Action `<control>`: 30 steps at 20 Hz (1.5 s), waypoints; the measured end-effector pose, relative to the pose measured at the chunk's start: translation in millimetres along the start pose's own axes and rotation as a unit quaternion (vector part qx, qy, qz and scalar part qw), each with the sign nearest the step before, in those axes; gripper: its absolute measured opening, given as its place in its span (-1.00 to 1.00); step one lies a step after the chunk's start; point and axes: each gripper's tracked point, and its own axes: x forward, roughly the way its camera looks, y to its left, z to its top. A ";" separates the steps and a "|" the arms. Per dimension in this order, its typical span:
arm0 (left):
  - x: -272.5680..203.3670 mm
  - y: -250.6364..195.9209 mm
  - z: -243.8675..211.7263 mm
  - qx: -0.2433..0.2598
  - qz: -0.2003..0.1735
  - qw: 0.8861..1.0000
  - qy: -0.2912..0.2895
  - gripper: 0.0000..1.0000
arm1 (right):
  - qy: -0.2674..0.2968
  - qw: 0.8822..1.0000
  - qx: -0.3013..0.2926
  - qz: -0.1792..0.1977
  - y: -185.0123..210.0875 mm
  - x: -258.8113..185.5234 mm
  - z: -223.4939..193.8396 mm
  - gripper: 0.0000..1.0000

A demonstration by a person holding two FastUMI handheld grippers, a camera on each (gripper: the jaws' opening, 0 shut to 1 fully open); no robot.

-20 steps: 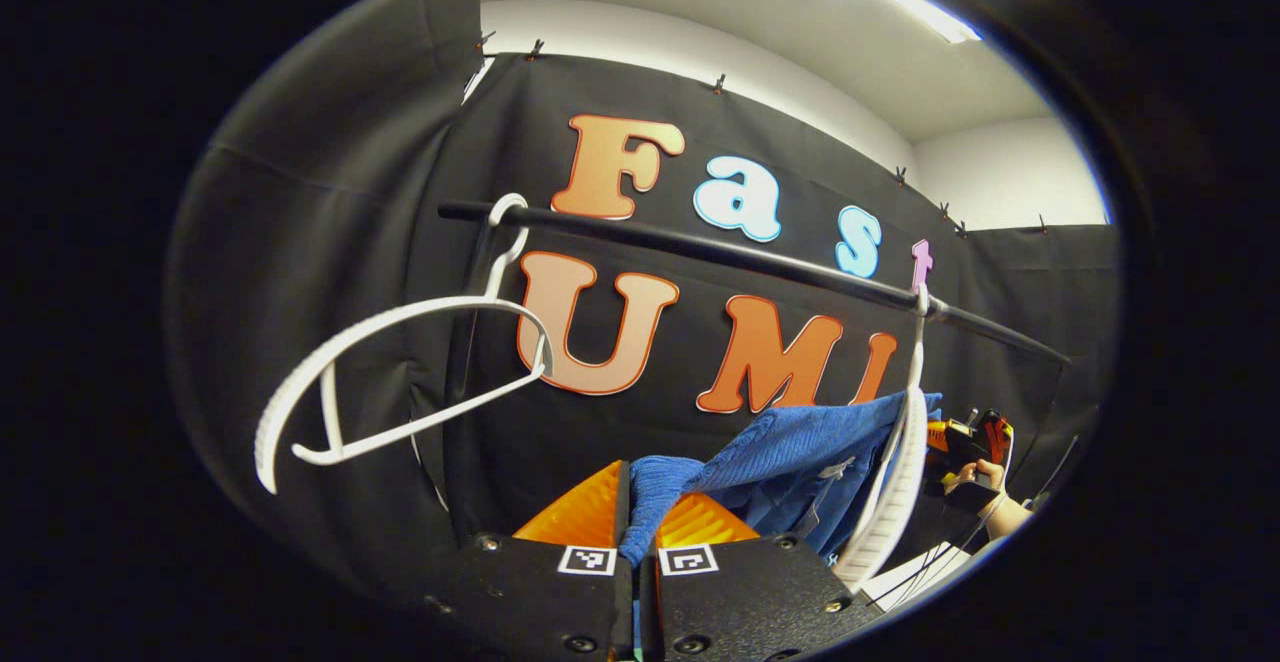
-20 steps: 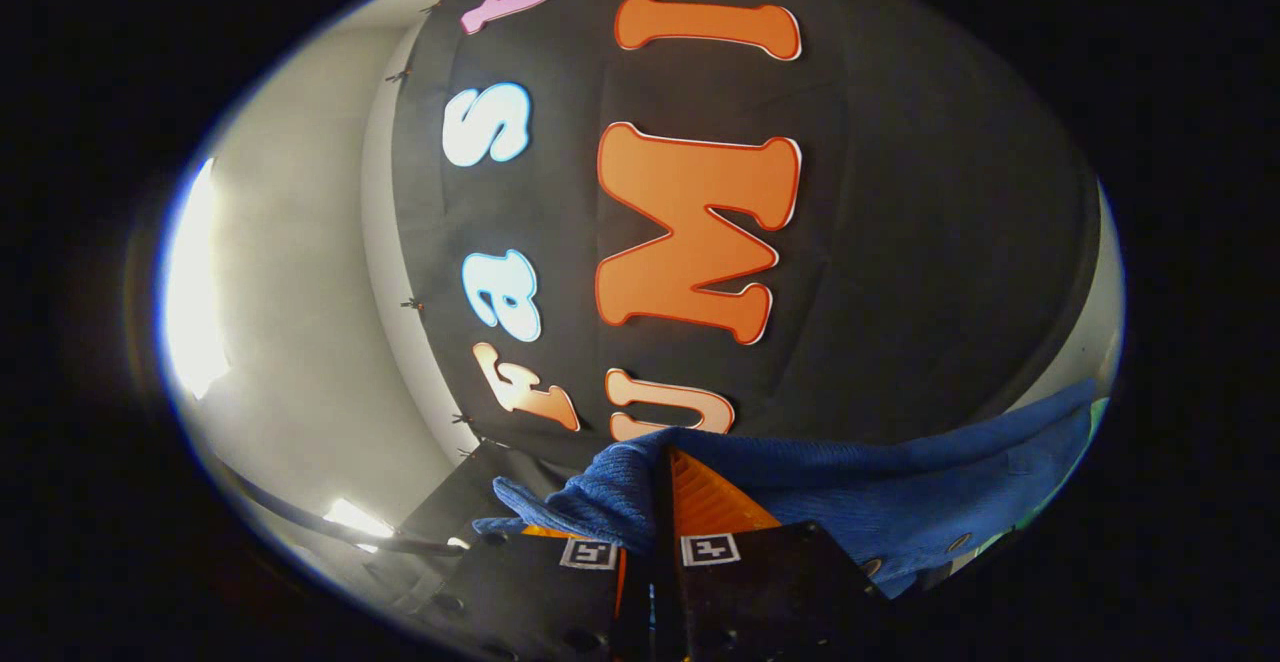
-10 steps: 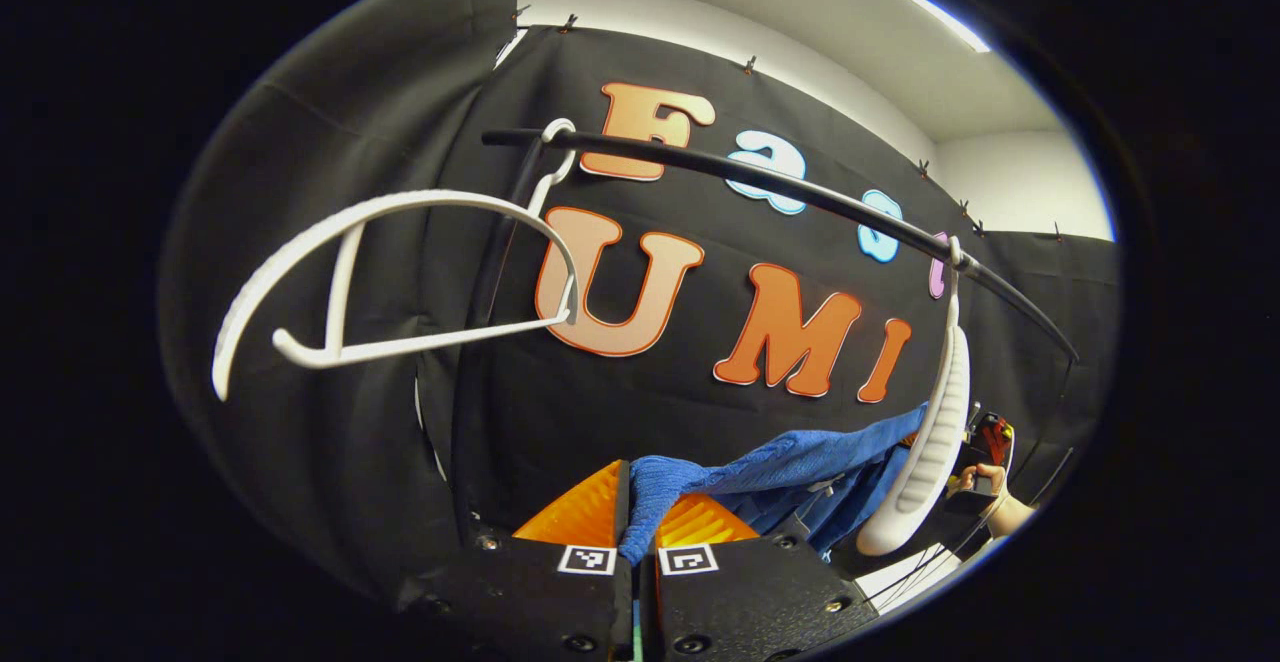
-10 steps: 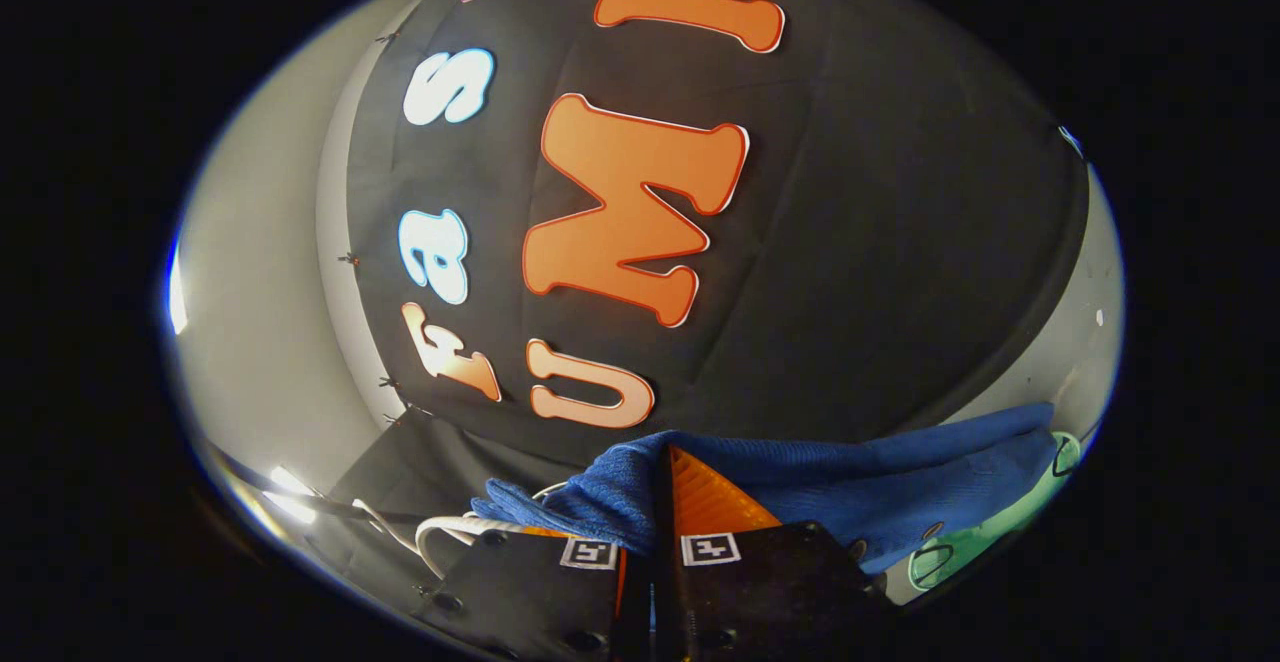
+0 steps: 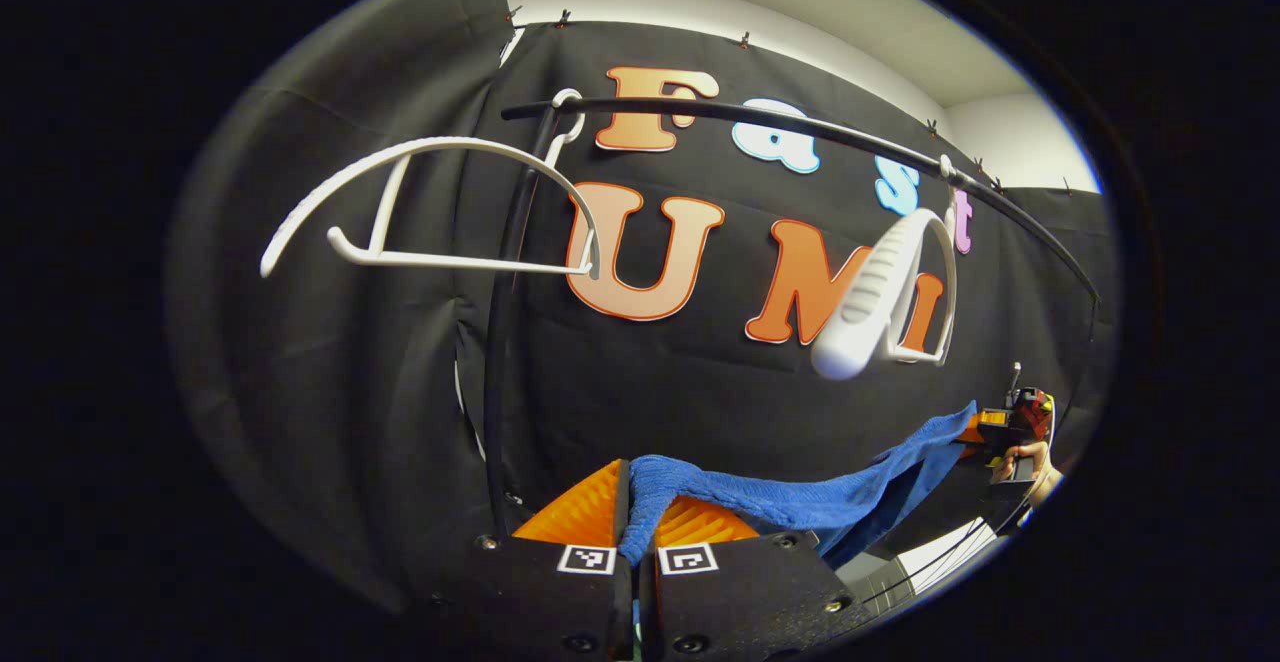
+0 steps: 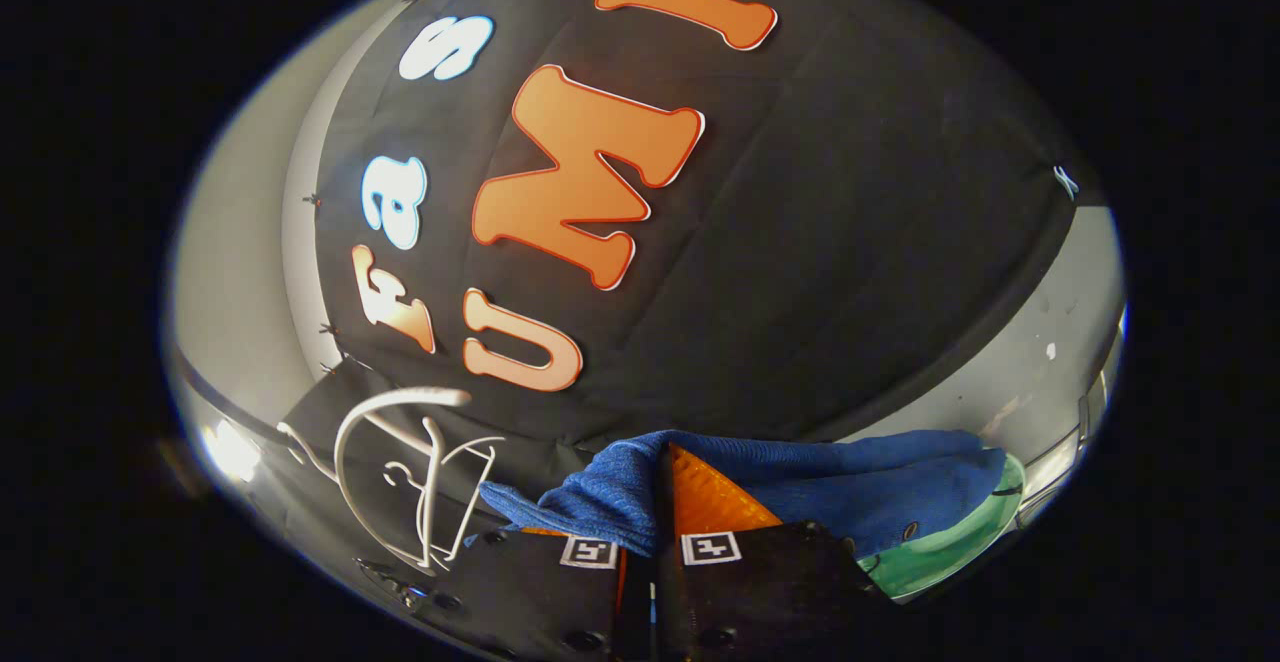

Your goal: Grasp the clothes on the hanger with both hands and then place them into the laundry hamper below.

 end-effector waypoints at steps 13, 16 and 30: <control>-11.6 -87.4 -44.5 -0.002 -0.057 0.998 0.032 -0.95 | 0.025 0.995 -0.084 -0.045 -17.6 -54.8 -54.9 -0.81; -8.9 -120.8 -56.0 -0.004 -0.080 0.996 0.041 -0.95 | 0.034 0.991 -0.115 -0.056 -19.7 -58.6 -69.8 -0.80; 15.5 -249.8 -166.0 -0.005 -0.158 0.974 0.165 -0.95 | 0.099 0.962 -0.209 -0.148 -87.5 -75.4 -139.9 -0.80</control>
